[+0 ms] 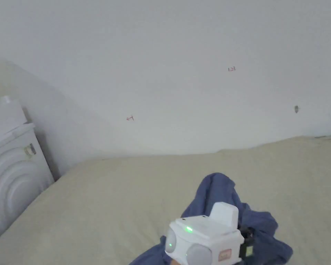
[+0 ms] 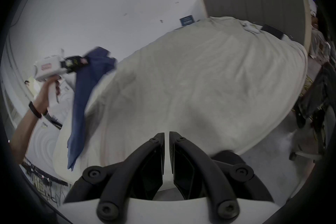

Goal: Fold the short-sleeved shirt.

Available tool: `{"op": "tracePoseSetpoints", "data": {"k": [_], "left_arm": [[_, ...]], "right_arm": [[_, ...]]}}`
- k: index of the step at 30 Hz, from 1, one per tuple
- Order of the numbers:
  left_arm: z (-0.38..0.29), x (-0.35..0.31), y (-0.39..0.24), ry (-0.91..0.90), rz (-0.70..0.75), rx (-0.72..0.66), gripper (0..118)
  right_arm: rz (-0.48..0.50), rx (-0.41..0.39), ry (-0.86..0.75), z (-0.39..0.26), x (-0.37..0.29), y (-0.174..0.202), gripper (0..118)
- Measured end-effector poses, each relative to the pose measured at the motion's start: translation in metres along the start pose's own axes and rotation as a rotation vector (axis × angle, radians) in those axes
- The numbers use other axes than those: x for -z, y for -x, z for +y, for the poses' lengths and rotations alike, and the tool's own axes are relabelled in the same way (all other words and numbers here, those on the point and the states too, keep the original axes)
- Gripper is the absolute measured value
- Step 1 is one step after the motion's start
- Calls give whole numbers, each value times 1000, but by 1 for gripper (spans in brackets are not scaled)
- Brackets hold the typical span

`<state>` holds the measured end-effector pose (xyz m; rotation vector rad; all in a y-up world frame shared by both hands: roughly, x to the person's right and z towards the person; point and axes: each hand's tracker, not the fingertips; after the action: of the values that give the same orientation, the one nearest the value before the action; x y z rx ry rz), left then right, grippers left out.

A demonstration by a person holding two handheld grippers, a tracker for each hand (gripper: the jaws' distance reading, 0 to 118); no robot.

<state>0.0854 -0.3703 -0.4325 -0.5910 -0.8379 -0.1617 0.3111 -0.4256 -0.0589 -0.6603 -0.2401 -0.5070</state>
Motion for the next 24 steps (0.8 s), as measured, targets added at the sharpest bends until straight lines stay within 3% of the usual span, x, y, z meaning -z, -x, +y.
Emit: {"op": "tracePoseSetpoints", "data": {"k": [5, 8, 12, 14, 15, 17, 19, 20, 24], "left_arm": [[-67, 102, -131, 165, -229, -4, 8], [-98, 128, -190, 229, -311, 9, 8], [-118, 131, -225, 186, -262, 69, 11], [-112, 122, -205, 182, -302, -19, 25], [-109, 115, -194, 164, -325, -69, 38], [-102, 87, -171, 171, -278, -131, 75], [-101, 44, -134, 105, -239, -173, 95], [-101, 18, -115, 62, -221, -206, 100], [-111, -101, -47, -44, -92, -361, 101]], "right_arm": [[-80, 28, 7, 2, -7, -35, 6], [-119, 49, -1, 4, -11, -49, 6], [-138, 57, -7, 3, -13, -60, 6], [-141, 53, -7, 3, -12, -59, 6], [-135, 50, -9, 3, -12, -58, 6], [-98, 16, -19, 7, -10, -49, 6], [-59, -32, -38, 12, -8, -36, 6], [-30, -52, -37, 16, -5, -27, 6], [79, -169, -52, 31, 4, 12, 6]]}}
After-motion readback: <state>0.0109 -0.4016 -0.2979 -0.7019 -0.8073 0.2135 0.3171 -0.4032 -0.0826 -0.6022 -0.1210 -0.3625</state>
